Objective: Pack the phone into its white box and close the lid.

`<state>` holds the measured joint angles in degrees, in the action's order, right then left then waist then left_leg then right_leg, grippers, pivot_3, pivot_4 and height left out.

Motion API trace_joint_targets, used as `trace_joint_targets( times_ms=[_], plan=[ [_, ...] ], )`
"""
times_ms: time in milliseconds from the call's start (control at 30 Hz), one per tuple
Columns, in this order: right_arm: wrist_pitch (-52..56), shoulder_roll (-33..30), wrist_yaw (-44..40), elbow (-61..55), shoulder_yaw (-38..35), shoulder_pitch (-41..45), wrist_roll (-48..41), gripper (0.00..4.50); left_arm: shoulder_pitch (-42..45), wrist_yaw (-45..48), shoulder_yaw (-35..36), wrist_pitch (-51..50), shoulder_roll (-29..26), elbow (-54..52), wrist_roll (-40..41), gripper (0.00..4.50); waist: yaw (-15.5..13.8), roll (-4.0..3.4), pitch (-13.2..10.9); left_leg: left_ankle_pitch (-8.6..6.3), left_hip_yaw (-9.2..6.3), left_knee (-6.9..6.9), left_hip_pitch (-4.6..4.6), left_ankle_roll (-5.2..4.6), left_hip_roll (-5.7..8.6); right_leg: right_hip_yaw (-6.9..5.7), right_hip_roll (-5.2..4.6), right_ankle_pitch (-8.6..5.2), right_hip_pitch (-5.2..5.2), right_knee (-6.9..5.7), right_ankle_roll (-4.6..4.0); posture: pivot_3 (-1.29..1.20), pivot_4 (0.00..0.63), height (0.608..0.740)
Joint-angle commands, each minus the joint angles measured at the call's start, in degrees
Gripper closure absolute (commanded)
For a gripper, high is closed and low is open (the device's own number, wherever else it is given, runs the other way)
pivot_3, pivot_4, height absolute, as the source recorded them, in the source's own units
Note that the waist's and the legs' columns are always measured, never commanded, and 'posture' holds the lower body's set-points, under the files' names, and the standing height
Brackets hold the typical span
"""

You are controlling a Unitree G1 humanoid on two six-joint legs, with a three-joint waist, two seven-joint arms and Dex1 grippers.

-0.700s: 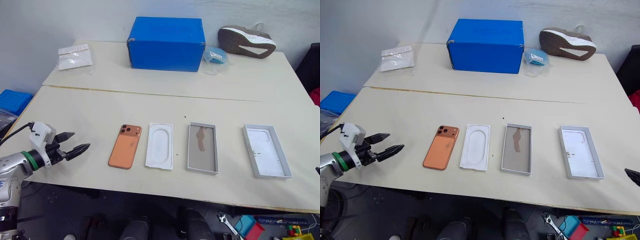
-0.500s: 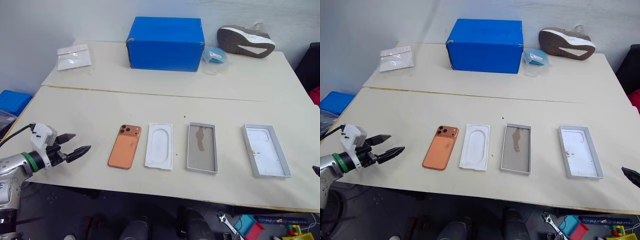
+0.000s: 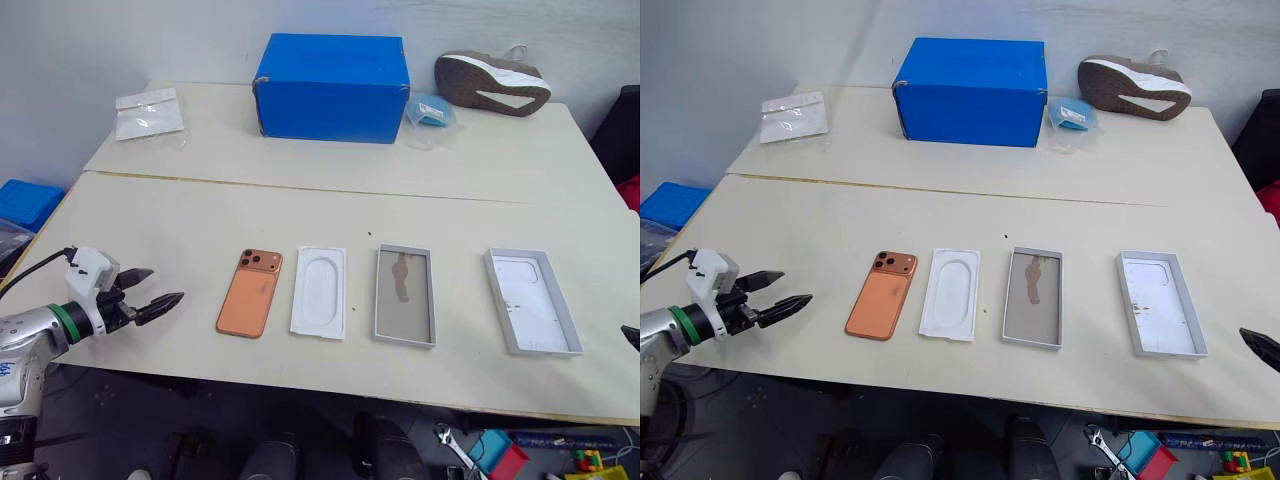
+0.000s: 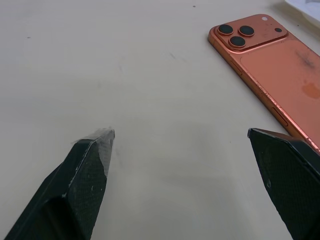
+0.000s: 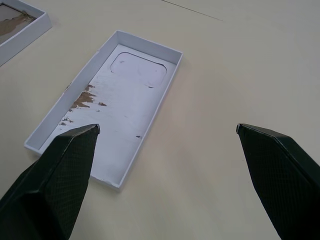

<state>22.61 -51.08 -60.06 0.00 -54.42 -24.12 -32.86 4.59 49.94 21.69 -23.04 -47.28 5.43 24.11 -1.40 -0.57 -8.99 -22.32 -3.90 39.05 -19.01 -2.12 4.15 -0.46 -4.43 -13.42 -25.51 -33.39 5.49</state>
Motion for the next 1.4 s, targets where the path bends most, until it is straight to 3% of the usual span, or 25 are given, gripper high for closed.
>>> trace_joint_targets(
  times_ms=[33, 200, 400, 567, 733, 1067, 1367, 1400],
  plan=[
    [0.1, -0.2, 0.4, -1.1, -1.5, 0.1, -0.3, 0.00, 1.4, -0.7, 0.0, 0.7, -0.3, 0.2, -0.7, 0.02, 0.0, 0.00, 0.0, 0.00, 0.00, 0.00, 0.00, 0.00, 0.00, 0.00, 0.00, 0.00, 0.00, 0.00, 0.00, 0.00, 0.150, 0.740],
    [1.0, -0.7, 0.9, -4.7, -2.3, 0.2, -1.2, 0.00, 3.3, 0.0, -0.8, -4.2, -0.6, -0.9, 1.7, 0.02, 0.0, 0.00, 0.0, 0.00, 0.00, 0.00, 0.00, 0.00, 0.00, -0.01, 0.00, 0.00, 0.00, -0.01, 0.00, 0.00, 0.150, 0.740],
    [5.0, -2.2, -0.2, -20.7, 1.0, 0.8, -4.9, 0.00, 8.5, 4.8, -3.5, -18.6, -2.1, -5.8, 9.9, 0.02, 0.1, 0.00, 0.0, 0.02, -0.01, 0.04, 0.00, 0.04, 0.00, -0.02, 0.02, 0.01, -0.02, -0.13, 0.01, 0.00, 0.150, 0.740],
    [8.5, -3.6, 0.7, -32.4, 5.8, 3.3, -8.5, 0.00, 11.4, 9.4, -9.5, -31.6, -5.2, -11.2, 15.7, 0.02, 0.1, 0.03, 0.0, 0.02, -0.04, 0.04, 0.00, 0.05, 0.00, -0.04, 0.02, 0.01, -0.03, -0.11, 0.01, 0.00, 0.150, 0.740],
    [8.3, -4.5, 1.5, -40.9, 13.1, 6.1, -9.2, 0.00, 15.3, 10.4, -17.6, -35.3, -5.4, -13.1, 14.4, 0.02, -0.2, 0.08, 0.0, 0.03, -0.07, 0.07, -0.05, 0.04, 0.03, -0.07, 0.00, 0.01, -0.03, -0.08, 0.01, 0.00, 0.150, 0.740],
    [3.9, -3.3, 2.0, -46.4, 25.5, 8.4, -4.9, 0.00, 30.8, 4.5, -23.3, -62.5, 4.1, -9.5, 21.9, 0.02, 0.0, 0.27, -0.1, 0.08, -0.14, 0.22, -0.13, 0.01, 0.08, -0.22, 0.02, 0.01, -0.06, -0.12, 0.01, 0.00, 0.150, 0.740],
    [2.6, -1.6, 4.0, -47.4, 29.0, 9.0, -3.5, 0.00, 33.1, -1.4, -28.1, -65.2, 8.5, -8.2, 19.1, 0.02, -0.1, 0.33, -0.1, 0.19, -0.15, 0.26, -0.12, 0.15, 0.07, -0.23, 0.02, 0.01, -0.07, -0.20, 0.01, 0.00, 0.150, 0.740],
    [2.6, -1.5, 4.3, -47.5, 28.8, 8.9, -3.5, 0.00, 33.1, -1.7, -27.9, -65.1, 9.2, -8.1, 19.3, 0.20, -0.1, 0.34, -0.1, 0.19, -0.16, 0.26, -0.12, 0.15, 0.06, -0.24, 0.03, 0.01, -0.07, -0.19, 0.01, 0.00, 0.150, 0.740]
  ],
)
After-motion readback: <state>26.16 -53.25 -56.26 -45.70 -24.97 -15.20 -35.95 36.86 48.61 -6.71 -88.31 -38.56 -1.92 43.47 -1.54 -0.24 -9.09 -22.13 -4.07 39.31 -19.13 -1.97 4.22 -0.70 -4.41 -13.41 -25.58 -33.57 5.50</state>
